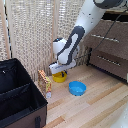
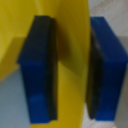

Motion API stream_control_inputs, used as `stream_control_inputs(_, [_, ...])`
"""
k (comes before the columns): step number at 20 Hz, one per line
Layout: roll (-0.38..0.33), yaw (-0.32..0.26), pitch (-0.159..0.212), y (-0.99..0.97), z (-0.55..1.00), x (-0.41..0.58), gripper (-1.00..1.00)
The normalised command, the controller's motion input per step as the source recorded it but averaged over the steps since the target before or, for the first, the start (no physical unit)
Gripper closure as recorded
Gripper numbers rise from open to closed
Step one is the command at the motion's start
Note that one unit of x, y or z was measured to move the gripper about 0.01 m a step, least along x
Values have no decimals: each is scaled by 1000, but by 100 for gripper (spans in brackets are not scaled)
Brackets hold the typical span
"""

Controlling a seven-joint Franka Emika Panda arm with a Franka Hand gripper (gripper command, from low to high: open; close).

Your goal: Kindly move your gripper toward the top drawer's handle. With caution, hold the handle robustly using your gripper and pull open the top drawer. Let the handle go. Relocate your gripper to the bowl placed in the background. Gently hold the bowl using your gripper. Bring the gripper and the bowl to the ajar drawer. Softly release the bowl into it.

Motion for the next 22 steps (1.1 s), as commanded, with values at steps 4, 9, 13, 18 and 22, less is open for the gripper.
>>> stream_control_inputs(4, [68, -25, 96, 0, 241, 14, 100])
stream_control_inputs(9, [37, 0, 112, -5, 482, 132, 100])
stream_control_inputs(13, [23, -38, 30, -12, 909, 148, 100])
stream_control_inputs(18, [-7, -14, 1, 4, 1000, 27, 100])
stream_control_inputs(22, [0, -20, 63, 61, 1000, 0, 100])
